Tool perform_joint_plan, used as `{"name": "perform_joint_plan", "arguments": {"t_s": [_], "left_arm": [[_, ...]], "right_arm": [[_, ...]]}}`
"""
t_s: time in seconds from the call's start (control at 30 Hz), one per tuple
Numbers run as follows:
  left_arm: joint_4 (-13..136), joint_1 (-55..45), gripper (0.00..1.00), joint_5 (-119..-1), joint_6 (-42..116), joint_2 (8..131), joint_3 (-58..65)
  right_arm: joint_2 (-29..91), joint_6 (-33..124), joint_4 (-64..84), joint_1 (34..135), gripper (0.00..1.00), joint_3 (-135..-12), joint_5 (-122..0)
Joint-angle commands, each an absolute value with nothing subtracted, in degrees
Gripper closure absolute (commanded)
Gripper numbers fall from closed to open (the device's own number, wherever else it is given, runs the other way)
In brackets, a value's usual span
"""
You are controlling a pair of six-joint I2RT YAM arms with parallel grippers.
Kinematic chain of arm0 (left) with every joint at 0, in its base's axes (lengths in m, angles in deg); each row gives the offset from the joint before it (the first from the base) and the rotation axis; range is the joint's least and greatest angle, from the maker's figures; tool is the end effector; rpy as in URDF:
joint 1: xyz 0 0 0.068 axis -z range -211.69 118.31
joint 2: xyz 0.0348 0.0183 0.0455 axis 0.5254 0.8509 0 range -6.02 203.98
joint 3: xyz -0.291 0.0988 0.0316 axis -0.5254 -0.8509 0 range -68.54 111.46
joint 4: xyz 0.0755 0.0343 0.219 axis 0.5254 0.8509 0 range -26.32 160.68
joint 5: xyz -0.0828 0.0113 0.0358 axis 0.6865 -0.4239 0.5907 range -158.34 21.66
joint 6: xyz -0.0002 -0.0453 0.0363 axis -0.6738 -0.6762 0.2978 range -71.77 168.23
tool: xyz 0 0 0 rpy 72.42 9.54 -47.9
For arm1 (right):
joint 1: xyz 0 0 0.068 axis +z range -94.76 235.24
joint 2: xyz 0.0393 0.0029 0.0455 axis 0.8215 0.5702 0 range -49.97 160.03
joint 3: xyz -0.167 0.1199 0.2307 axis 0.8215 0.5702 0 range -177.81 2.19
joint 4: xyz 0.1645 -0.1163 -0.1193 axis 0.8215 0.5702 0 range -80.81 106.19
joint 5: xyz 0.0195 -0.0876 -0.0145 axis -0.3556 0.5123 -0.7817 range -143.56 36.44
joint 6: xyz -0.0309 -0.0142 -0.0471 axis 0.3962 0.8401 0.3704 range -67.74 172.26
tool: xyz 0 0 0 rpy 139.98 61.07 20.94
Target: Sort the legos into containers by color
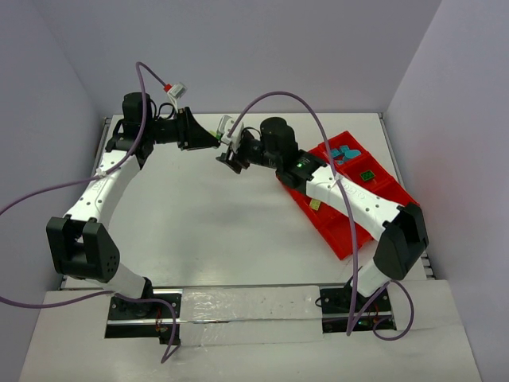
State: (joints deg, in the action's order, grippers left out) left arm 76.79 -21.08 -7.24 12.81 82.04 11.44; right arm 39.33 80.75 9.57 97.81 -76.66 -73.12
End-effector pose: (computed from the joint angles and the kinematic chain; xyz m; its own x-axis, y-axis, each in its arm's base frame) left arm 0.3073 -0.0946 0.4096 -0.8060 -0.1339 -0.5766 0.5206 0.3032 -0.7981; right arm 0.2487 0.2474 0.4134 0.2980 -0.3367 -0.8932 -0.8391 0.3538 -0.4133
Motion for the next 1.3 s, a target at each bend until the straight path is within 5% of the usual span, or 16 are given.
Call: {"name": "perform_joint_plan", "arguments": {"t_s": [0.0,0.47,0.7,1.0,1.07,1.13,1.27], "left_arm": [[75.3,-20.7,1.00,-7.2,12.8,81.9,14.0],[75.5,-20.7,1.00,-7.2,13.0,81.4,13.5],[76.2,-20.7,1.00,-7.2,13.5,81.3,13.6],[75.6,-20.7,0.98,-7.3,13.3,81.3,13.2],[76.0,-20.7,0.71,-7.4,13.4,81.3,13.5],[75.9,-20.7,0.27,-7.9,13.5,81.2,13.4],[76.9,-20.7,0.01,-8.2,13.8,81.4,13.8]], "right_arm": [[40.1,81.4,5.4,98.5,0.37,-80.4,-71.9],[42.3,81.2,4.9,99.1,0.42,-83.1,-72.0],[41.8,80.5,3.8,99.2,0.77,-82.2,-71.6],[40.9,80.2,2.9,99.2,0.95,-80.9,-70.7],[40.6,80.0,2.5,99.2,0.98,-80.5,-70.4],[40.4,80.0,2.1,99.2,1.00,-79.9,-70.1],[39.8,80.0,2.1,99.2,1.00,-78.8,-69.3]]}}
